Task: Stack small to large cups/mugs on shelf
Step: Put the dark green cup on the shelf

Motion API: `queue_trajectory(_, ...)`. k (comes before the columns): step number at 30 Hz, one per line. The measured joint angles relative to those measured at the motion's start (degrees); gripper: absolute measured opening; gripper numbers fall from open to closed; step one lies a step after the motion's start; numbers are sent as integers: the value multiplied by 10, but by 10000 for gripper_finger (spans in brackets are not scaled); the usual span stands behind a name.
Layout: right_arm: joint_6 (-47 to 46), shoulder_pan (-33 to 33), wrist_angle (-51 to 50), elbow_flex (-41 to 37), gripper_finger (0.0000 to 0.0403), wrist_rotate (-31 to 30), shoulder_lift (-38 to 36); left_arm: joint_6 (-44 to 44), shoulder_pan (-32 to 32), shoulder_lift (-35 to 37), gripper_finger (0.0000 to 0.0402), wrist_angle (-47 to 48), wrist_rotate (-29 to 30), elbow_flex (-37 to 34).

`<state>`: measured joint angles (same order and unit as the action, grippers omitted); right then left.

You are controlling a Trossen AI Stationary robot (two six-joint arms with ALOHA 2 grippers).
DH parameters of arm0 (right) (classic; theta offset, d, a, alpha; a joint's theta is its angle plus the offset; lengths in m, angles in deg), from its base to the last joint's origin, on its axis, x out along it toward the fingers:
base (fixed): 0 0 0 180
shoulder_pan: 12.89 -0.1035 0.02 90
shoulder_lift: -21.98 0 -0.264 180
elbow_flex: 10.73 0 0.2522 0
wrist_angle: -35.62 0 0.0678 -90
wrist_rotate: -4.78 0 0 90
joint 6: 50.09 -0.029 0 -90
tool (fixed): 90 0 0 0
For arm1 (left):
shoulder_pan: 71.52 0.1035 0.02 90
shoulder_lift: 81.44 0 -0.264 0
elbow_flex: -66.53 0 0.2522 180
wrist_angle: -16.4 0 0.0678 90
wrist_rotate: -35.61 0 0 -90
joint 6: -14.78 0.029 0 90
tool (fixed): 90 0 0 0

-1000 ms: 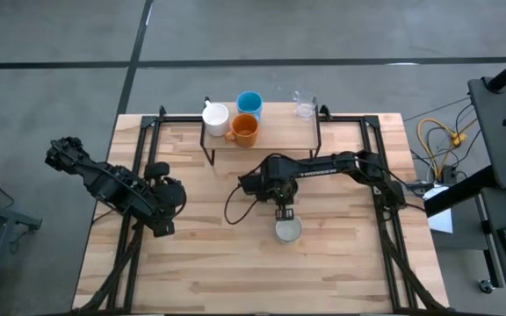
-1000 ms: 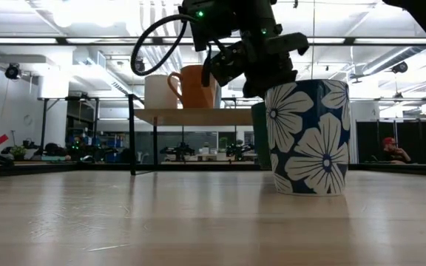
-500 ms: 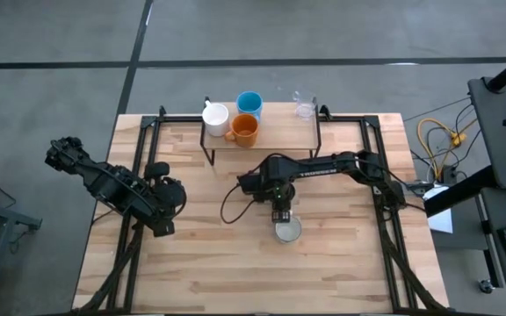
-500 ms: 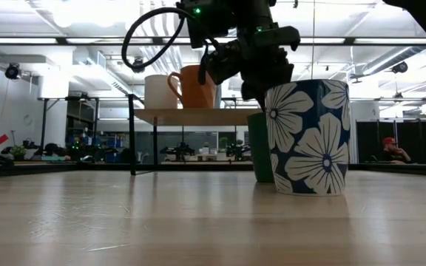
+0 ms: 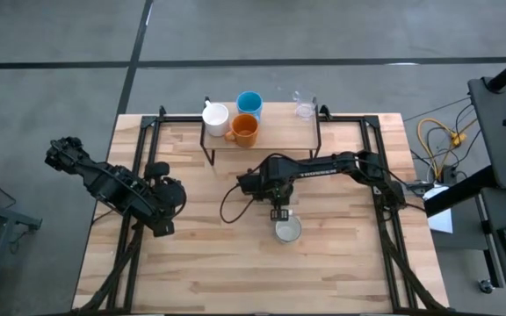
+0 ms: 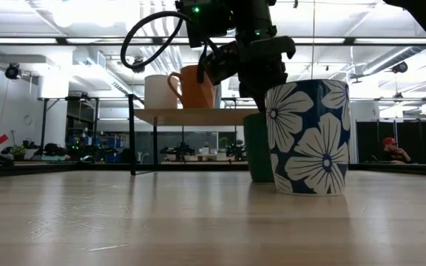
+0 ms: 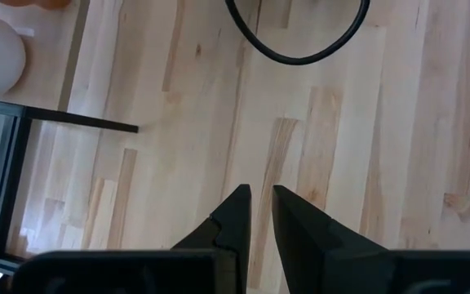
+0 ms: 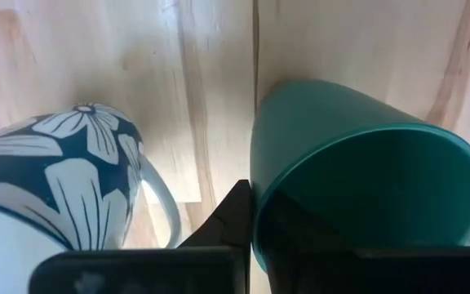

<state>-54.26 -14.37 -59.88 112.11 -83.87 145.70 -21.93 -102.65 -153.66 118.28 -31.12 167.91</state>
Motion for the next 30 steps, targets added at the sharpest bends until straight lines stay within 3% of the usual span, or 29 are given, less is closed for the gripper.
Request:
queue_trajectory(11,-36,-12,-85,43,8,-18,-32,0,0,0,38,0,3,0)
queue_trajectory(15,-86,-8,-84,85,8,43,-86,0,0,0,38,0,24,0)
queue_trajectory(22,-216,51,-83,117,8,46,-158,0,0,0,38,0,60,0)
queue_trajectory(30,-192,134,-83,107,8,19,-160,0,0,0,38,-1,75,0)
